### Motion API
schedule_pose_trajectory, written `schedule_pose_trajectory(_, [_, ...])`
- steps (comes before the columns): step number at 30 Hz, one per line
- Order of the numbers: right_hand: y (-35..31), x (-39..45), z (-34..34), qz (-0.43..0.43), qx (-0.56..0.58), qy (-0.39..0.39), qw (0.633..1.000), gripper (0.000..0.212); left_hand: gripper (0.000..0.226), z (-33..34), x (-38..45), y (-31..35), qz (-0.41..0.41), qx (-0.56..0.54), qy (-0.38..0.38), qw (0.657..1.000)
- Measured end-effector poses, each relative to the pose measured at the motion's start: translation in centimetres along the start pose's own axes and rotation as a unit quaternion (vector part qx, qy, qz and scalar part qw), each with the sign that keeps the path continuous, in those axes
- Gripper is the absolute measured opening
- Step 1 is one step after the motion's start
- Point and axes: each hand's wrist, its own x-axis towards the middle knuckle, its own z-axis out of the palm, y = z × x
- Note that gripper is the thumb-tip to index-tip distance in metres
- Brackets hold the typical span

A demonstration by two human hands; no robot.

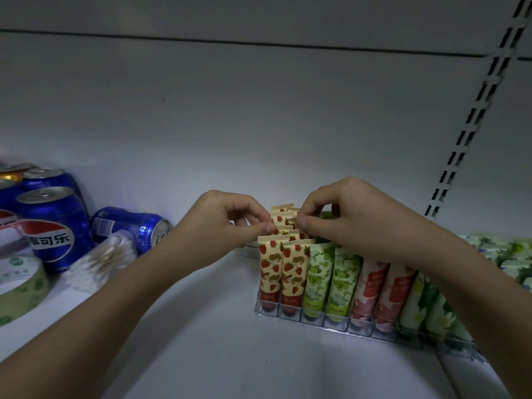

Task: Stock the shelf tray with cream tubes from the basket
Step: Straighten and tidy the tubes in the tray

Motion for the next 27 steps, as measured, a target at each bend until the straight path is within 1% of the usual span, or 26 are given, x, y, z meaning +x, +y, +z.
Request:
schedule_pose_trajectory(3, [0.1, -0.2, -0.7, 0.002, 0.01, 0.024, 1.0, 0.014, 0.005, 0.1, 0.0, -0.1, 0.003, -0.002, 0.01, 1.0])
schedule_pose_trajectory(6, [0.4, -0.3, -1.4, 0.003, 0.006, 0.039, 0.999, 0.011, 0.008, 0.3, 0.0, -0.3, 0.0, -0.005, 0.07, 0.998])
schedule_pose_trajectory(9, [0.3, 0.4, -1.4, 0.003, -0.012, 0.017, 1.0, 0.01, 0.015, 0.8, 0.0, -0.6, -0.011, -0.016, 0.098, 0.995])
schedule_pose_trajectory(11, [0.0, 1.3, -1.0, 0.004, -0.035, -0.011, 0.999, 0.006, 0.017, 1.2, 0.0, -0.8, -0.023, -0.032, 0.092, 0.995])
schedule_pose_trajectory(14, [-0.3, 2.6, -0.7, 0.002, -0.059, -0.034, 0.998, 0.005, 0.02, 1.9, 0.0, -1.1, -0.041, -0.067, 0.076, 0.994])
schedule_pose_trajectory(18, [-0.2, 3.4, -0.6, 0.01, -0.054, -0.063, 0.996, 0.013, 0.02, 2.3, 0.0, -1.5, -0.05, -0.132, 0.068, 0.988])
schedule_pose_trajectory(21, [0.0, 3.4, -0.5, 0.004, -0.049, -0.082, 0.995, 0.012, 0.018, 2.0, 0.0, -1.7, -0.044, -0.142, 0.055, 0.987])
schedule_pose_trajectory(22, [0.1, 3.4, -0.6, 0.002, -0.041, -0.074, 0.996, 0.011, 0.017, 1.9, 0.1, -1.8, -0.04, -0.139, 0.059, 0.988])
schedule_pose_trajectory(24, [0.3, 3.4, -1.0, 0.004, -0.026, -0.028, 0.999, 0.009, 0.015, 1.9, 0.2, -2.2, -0.038, -0.128, 0.084, 0.987])
schedule_pose_trajectory(26, [0.5, 3.4, -1.1, 0.008, -0.034, 0.016, 0.999, 0.009, 0.016, 1.9, 0.3, -2.7, -0.05, -0.124, 0.116, 0.984])
schedule_pose_trajectory(27, [0.5, 3.5, -1.0, 0.01, -0.046, 0.02, 0.999, 0.008, 0.017, 2.0, 0.3, -2.9, -0.06, -0.128, 0.123, 0.982])
